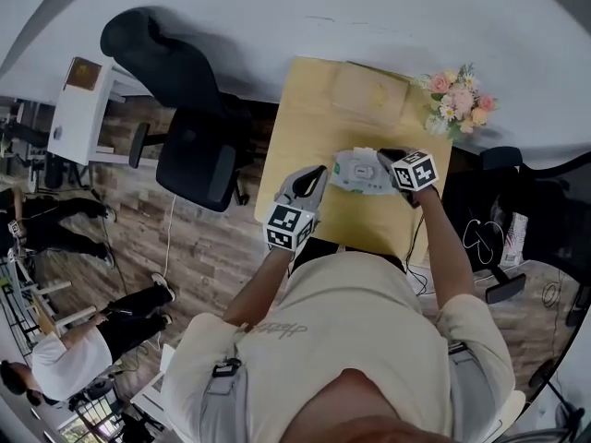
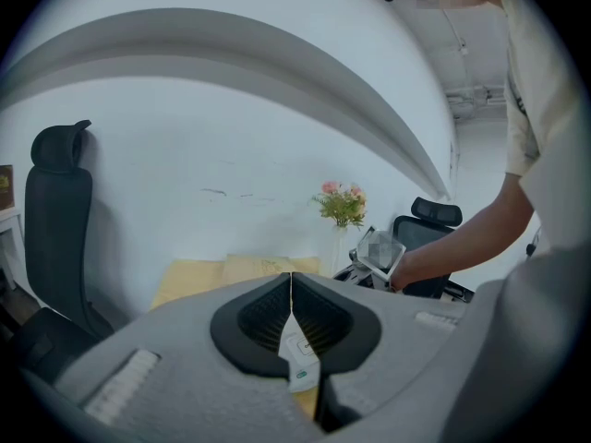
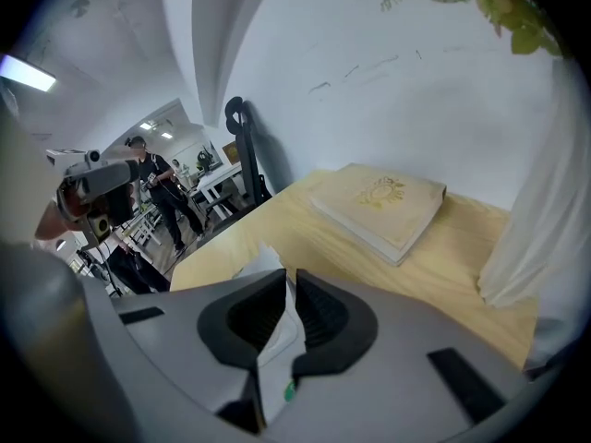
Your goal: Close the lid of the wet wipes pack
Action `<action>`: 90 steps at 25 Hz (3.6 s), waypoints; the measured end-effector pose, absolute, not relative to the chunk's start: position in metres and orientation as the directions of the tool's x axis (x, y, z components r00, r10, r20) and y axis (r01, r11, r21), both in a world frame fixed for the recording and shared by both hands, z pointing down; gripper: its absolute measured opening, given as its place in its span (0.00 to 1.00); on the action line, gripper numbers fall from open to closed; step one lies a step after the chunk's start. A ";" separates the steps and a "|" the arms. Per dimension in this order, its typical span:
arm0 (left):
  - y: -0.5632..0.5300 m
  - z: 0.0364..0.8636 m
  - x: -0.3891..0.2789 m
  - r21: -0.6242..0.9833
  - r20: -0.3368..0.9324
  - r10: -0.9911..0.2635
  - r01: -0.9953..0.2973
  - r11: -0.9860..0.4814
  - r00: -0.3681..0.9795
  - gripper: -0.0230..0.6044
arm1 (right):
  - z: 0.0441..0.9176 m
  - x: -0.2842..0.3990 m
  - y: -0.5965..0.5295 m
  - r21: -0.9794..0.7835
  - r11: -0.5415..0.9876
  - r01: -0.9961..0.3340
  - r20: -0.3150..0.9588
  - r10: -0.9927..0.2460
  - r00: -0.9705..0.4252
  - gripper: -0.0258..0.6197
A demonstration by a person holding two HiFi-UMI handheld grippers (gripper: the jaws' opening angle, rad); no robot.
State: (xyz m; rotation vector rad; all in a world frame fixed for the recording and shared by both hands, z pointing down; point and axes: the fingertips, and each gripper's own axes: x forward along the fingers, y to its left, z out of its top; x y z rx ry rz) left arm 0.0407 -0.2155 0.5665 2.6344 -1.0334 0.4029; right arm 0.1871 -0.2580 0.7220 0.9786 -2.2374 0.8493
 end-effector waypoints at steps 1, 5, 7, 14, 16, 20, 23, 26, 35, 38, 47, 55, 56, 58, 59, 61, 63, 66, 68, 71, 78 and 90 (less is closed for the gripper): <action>-0.214 0.566 0.040 0.159 0.352 -0.616 -0.693 -0.703 0.705 0.07 | 0.719 0.186 -0.254 -0.322 0.542 -0.777 0.684 -0.434 -0.586 0.09; -0.211 0.563 0.038 0.157 0.340 -0.617 -0.690 -0.707 0.710 0.07 | 0.712 0.179 -0.241 -0.300 0.568 -0.766 0.676 -0.440 -0.591 0.10; -0.209 0.562 0.038 0.156 0.338 -0.614 -0.686 -0.711 0.713 0.07 | 0.712 0.175 -0.232 -0.279 0.587 -0.760 0.680 -0.439 -0.588 0.10; -0.207 0.558 0.033 0.172 0.313 -0.628 -0.693 -0.700 0.712 0.07 | 0.722 0.170 -0.206 -0.199 0.632 -0.749 0.725 -0.419 -0.547 0.10; -0.206 0.558 0.029 0.173 0.311 -0.628 -0.693 -0.700 0.713 0.07 | 0.724 0.168 -0.202 -0.184 0.633 -0.752 0.732 -0.423 -0.534 0.10; -0.203 0.560 0.024 0.179 0.308 -0.633 -0.697 -0.695 0.710 0.07 | 0.728 0.166 -0.194 -0.116 0.664 -0.739 0.757 -0.423 -0.498 0.10; -0.201 0.561 0.021 0.181 0.308 -0.634 -0.698 -0.693 0.709 0.07 | 0.733 0.165 -0.189 -0.062 0.685 -0.725 0.775 -0.425 -0.468 0.10; -0.199 0.562 0.018 0.181 0.309 -0.635 -0.699 -0.691 0.708 0.07 | 0.739 0.164 -0.183 -0.026 0.696 -0.718 0.794 -0.422 -0.437 0.10; -0.197 0.567 0.006 0.188 0.318 -0.636 -0.704 -0.684 0.703 0.07 | 0.759 0.162 -0.178 -0.061 0.658 -0.751 0.822 -0.393 -0.412 0.10; -0.196 0.569 0.005 0.192 0.318 -0.636 -0.704 -0.683 0.703 0.07 | 0.766 0.163 -0.179 -0.076 0.640 -0.764 0.830 -0.384 -0.404 0.10; -0.197 0.577 -0.003 0.210 0.319 -0.630 -0.701 -0.681 0.708 0.07 | 0.774 0.163 -0.182 -0.084 0.620 -0.780 0.861 -0.349 -0.371 0.10; -0.202 0.579 -0.003 0.225 0.312 -0.610 -0.680 -0.698 0.728 0.07 | 0.769 0.161 -0.183 -0.095 0.594 -0.799 0.873 -0.336 -0.354 0.10; -0.203 0.579 -0.003 0.226 0.311 -0.608 -0.678 -0.699 0.731 0.07 | 0.767 0.161 -0.184 -0.101 0.587 -0.803 0.869 -0.341 -0.358 0.10; -0.206 0.578 -0.004 0.226 0.307 -0.605 -0.674 -0.703 0.734 0.07 | 0.764 0.160 -0.187 -0.109 0.576 -0.810 0.865 -0.346 -0.363 0.10; -0.207 0.578 -0.004 0.226 0.304 -0.604 -0.672 -0.706 0.737 0.07 | 0.763 0.159 -0.188 -0.110 0.576 -0.810 0.865 -0.346 -0.364 0.10; -0.209 0.576 -0.004 0.224 0.299 -0.599 -0.665 -0.713 0.743 0.07 | 0.761 0.155 -0.190 -0.110 0.582 -0.806 0.864 -0.345 -0.367 0.10; -0.211 0.574 -0.004 0.221 0.295 -0.594 -0.658 -0.720 0.748 0.07 | 0.757 0.150 -0.192 -0.113 0.588 -0.801 0.860 -0.346 -0.375 0.10; -0.214 0.574 -0.006 0.220 0.296 -0.589 -0.654 -0.724 0.752 0.07 | 0.754 0.140 -0.195 -0.121 0.597 -0.793 0.852 -0.347 -0.392 0.10; -0.215 0.575 -0.008 0.221 0.298 -0.587 -0.653 -0.724 0.752 0.07 | 0.754 0.136 -0.196 -0.125 0.604 -0.787 0.851 -0.343 -0.398 0.10; -0.216 0.576 -0.010 0.222 0.302 -0.582 -0.650 -0.727 0.755 0.07 | 0.755 0.132 -0.198 -0.133 0.606 -0.785 0.849 -0.339 -0.406 0.10; -0.217 0.586 -0.018 0.241 0.322 -0.570 -0.648 -0.722 0.755 0.07 | 0.763 0.128 -0.201 -0.137 0.590 -0.796 0.858 -0.331 -0.393 0.06; -0.231 0.598 -0.017 0.251 0.330 -0.551 -0.633 -0.732 0.767 0.07 | 0.771 0.129 -0.203 -0.186 0.544 -0.818 0.842 -0.341 -0.418 0.05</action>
